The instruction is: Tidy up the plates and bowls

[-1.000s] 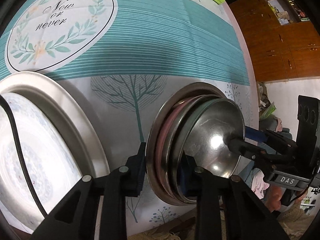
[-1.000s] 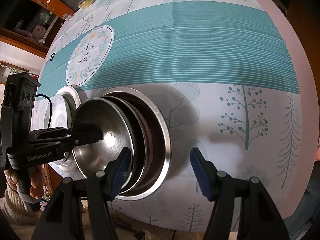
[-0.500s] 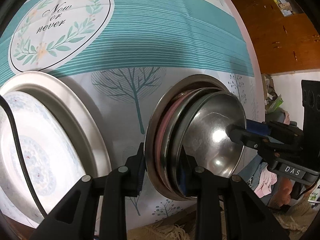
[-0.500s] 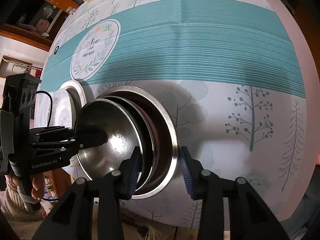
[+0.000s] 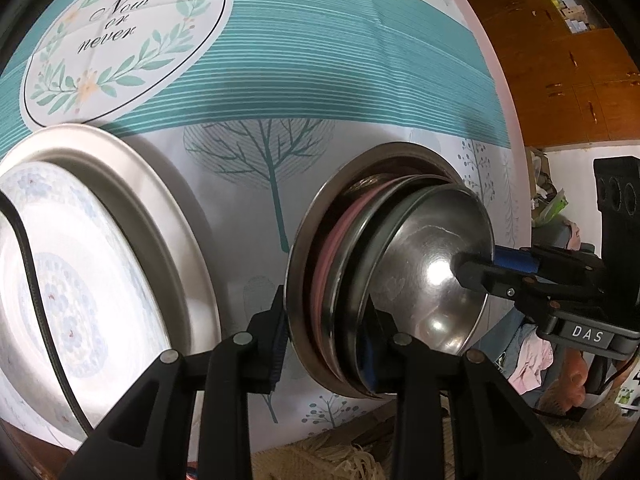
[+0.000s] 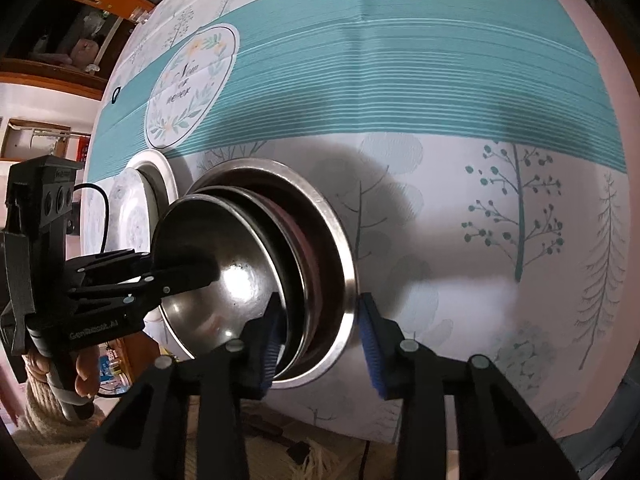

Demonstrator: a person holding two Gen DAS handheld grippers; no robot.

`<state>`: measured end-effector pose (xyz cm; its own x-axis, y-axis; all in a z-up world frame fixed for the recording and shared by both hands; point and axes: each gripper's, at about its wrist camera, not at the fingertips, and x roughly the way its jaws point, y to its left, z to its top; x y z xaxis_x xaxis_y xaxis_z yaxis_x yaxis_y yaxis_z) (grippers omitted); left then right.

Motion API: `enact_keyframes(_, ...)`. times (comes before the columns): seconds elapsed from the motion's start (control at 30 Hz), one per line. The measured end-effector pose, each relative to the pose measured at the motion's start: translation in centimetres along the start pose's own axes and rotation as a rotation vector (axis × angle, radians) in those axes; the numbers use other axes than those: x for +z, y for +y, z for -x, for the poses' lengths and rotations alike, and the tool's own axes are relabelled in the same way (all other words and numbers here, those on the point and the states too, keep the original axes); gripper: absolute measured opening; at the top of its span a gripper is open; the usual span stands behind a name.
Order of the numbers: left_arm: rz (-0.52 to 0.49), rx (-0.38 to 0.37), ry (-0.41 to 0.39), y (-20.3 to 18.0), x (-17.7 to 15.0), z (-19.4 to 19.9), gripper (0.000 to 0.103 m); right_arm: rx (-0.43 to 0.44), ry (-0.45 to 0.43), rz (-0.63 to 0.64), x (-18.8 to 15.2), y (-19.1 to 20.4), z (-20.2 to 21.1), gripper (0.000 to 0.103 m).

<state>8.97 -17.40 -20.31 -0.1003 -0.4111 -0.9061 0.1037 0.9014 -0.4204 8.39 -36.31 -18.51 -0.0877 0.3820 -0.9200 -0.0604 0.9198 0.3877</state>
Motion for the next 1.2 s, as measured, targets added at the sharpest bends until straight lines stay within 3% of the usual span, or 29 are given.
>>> enact_keyframes(0.27, 0.035, 0.004, -0.007, 0.0, -1.1, 0.9, 0.029, 0.004, 0.011, -0.005, -0.5, 0.4, 0.4, 0.035)
enact_keyframes(0.6, 0.112, 0.037, -0.141, 1.6, -4.8, 6.2, 0.029, 0.027, -0.03, 0.119, -0.7, 4.9, 2.5, 0.035)
enact_keyframes(0.9, 0.216, 0.085, -0.235, 6.5, -8.0, 11.3, 0.029, 0.064, -0.021, 0.264, -0.5, 12.1, 1.7, 0.035)
enact_keyframes(1.2, 0.217, 0.095, -0.18, 13.4, -6.8, 12.4, 0.029, 0.046, 0.018, 0.242, 1.4, 17.8, -2.2, 0.034)
